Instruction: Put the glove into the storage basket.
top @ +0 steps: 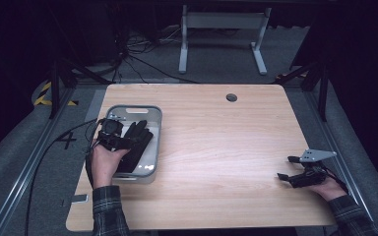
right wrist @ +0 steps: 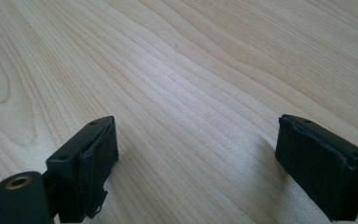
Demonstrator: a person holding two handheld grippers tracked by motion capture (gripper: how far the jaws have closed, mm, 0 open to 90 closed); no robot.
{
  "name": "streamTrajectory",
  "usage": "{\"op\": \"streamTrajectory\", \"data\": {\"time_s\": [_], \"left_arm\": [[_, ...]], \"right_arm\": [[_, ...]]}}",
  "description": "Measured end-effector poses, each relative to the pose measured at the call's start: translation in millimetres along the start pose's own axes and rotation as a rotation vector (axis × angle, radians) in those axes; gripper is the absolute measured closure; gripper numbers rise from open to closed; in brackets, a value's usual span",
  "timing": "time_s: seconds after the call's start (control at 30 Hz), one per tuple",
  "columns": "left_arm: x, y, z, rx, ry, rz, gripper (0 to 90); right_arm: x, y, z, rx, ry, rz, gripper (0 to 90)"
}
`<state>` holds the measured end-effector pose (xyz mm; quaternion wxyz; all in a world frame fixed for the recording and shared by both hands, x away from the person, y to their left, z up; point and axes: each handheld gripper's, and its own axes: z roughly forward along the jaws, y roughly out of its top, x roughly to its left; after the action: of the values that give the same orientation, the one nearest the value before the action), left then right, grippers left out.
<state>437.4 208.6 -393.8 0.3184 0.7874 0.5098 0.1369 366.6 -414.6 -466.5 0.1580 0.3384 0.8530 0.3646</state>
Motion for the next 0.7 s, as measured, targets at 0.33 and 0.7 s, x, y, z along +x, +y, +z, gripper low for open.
{"op": "streamTrajectory", "data": {"time_s": [0.33, 0.7], "left_arm": [[-28.6, 12.7, -1.6, -0.037, -0.083, 0.049, 18.9], [-73.5, 28.9, 2.2, -0.057, -0.157, 0.151, 18.7]], "right_arm": [[0.0, 0.0, 0.0, 0.000, 0.000, 0.000, 13.5], [0.0, 0.0, 0.0, 0.000, 0.000, 0.000, 13.5]]}}
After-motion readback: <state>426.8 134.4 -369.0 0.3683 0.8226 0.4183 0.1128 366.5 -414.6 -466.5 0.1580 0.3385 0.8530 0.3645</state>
